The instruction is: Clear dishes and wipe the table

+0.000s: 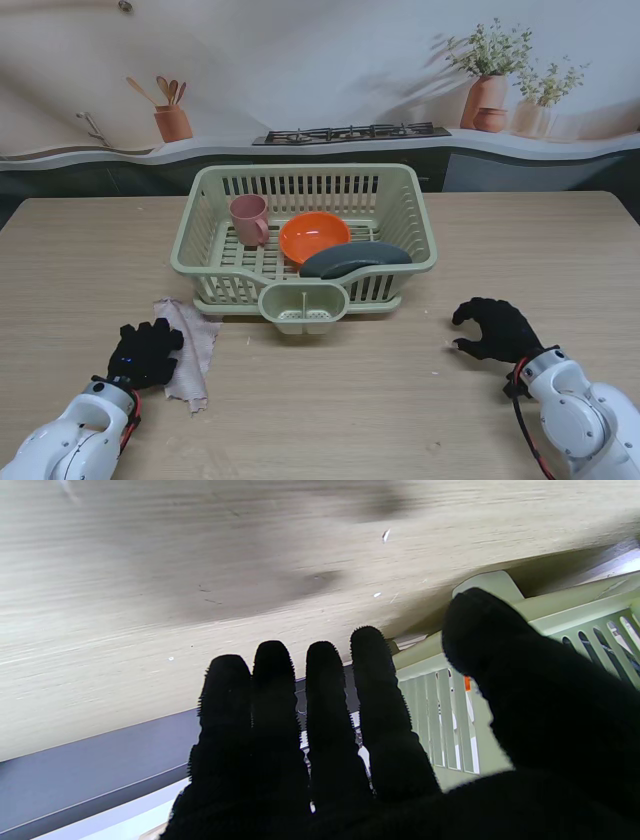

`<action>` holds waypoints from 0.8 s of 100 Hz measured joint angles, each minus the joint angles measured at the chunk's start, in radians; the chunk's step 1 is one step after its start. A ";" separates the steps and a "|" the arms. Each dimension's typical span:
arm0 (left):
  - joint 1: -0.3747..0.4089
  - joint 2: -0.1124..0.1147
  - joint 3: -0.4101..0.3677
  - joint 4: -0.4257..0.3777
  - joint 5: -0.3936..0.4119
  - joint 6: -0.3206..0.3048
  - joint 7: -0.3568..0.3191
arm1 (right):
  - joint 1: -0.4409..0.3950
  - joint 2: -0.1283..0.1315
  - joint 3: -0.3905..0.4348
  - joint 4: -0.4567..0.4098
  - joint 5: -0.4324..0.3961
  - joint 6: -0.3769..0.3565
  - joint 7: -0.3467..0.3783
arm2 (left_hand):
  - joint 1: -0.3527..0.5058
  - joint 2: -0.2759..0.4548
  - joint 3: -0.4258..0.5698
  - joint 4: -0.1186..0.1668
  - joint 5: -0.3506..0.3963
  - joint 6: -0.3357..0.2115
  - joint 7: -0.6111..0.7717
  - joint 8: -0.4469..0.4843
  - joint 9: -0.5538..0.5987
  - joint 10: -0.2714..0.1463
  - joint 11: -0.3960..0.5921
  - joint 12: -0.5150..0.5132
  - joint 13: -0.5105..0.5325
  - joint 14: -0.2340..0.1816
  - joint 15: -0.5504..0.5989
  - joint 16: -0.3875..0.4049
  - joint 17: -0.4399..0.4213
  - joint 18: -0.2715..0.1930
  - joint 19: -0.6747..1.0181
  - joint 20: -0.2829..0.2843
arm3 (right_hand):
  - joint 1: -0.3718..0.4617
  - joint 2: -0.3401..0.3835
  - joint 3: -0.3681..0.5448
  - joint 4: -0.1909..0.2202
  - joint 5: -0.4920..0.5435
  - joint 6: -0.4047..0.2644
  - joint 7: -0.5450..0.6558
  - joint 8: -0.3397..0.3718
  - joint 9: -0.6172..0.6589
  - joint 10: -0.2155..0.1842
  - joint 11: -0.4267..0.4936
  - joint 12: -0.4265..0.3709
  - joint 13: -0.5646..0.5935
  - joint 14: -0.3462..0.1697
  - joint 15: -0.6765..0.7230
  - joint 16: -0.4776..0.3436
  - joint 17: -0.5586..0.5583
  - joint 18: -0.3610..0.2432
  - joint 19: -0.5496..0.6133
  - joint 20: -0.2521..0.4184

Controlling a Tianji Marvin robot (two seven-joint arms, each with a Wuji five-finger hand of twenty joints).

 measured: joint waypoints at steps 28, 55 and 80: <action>-0.030 0.016 0.055 -0.045 -0.009 0.060 -0.140 | 0.000 0.000 0.008 0.000 -0.003 -0.008 -0.001 | -0.156 0.006 0.016 0.020 -0.105 0.089 -0.033 0.021 -0.049 -0.088 -0.185 -0.101 -0.145 0.000 -0.311 -0.152 -0.153 0.000 -0.145 -0.156 | 0.000 0.000 0.000 0.000 0.000 0.000 0.000 0.000 0.000 0.000 0.000 0.000 0.000 0.000 0.000 0.000 -0.001 0.000 0.000 0.000; -0.080 0.035 0.120 -0.076 0.107 0.125 -0.254 | 0.000 0.000 0.008 0.000 -0.003 -0.010 -0.001 | 0.081 0.067 -0.174 0.015 -0.078 0.144 0.053 0.032 0.172 -0.041 -0.088 -0.072 0.035 0.039 0.104 0.092 -0.031 -0.005 -0.012 -0.069 | 0.000 0.000 0.000 0.000 0.000 0.000 0.000 0.000 0.000 0.000 0.000 0.000 0.000 0.000 0.000 0.000 -0.007 0.000 0.000 0.000; -0.128 0.036 0.163 -0.038 0.168 0.165 -0.253 | -0.001 0.000 0.008 0.000 -0.003 -0.010 -0.004 | 0.232 0.047 -0.140 0.014 0.113 0.238 0.167 -0.009 0.449 0.101 -0.065 0.083 0.322 0.053 0.298 0.142 0.261 -0.005 0.109 0.067 | 0.000 0.000 0.000 0.000 0.000 0.000 0.000 0.000 0.000 0.000 0.000 0.000 0.000 0.000 0.000 0.000 -0.009 0.001 0.000 0.000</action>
